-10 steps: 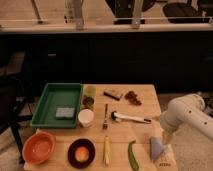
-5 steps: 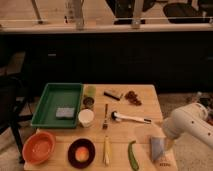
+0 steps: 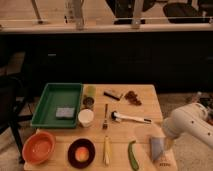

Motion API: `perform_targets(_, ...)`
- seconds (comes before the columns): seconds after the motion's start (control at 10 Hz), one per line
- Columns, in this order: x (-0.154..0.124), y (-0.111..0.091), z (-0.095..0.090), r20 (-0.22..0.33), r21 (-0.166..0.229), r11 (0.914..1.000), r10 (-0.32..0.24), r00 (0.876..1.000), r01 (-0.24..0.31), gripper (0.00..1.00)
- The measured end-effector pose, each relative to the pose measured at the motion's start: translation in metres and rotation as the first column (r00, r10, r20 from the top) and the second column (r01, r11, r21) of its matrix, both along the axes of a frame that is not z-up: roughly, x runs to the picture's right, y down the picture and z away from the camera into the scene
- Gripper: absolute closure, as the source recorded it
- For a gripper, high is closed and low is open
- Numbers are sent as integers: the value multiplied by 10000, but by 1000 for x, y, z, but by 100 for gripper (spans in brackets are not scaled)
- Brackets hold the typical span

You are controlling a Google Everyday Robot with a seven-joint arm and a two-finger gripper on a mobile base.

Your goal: Wipe red bowl with towel

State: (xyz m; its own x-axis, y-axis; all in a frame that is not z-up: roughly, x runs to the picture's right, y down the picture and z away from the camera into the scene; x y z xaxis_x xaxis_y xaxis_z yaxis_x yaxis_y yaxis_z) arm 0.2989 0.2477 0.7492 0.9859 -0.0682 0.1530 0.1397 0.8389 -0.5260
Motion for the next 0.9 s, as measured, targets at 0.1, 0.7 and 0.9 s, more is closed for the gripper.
perform_targets(0.1,0,0,0,-9,-17,10000,-28,10000,28,20)
perform_targets(0.7,-2,20,12,-88,-235,9994,-261,9996,259,20)
perform_targets(0.9,3,28,15,-120,-176,9998,-139,9998,137,20)
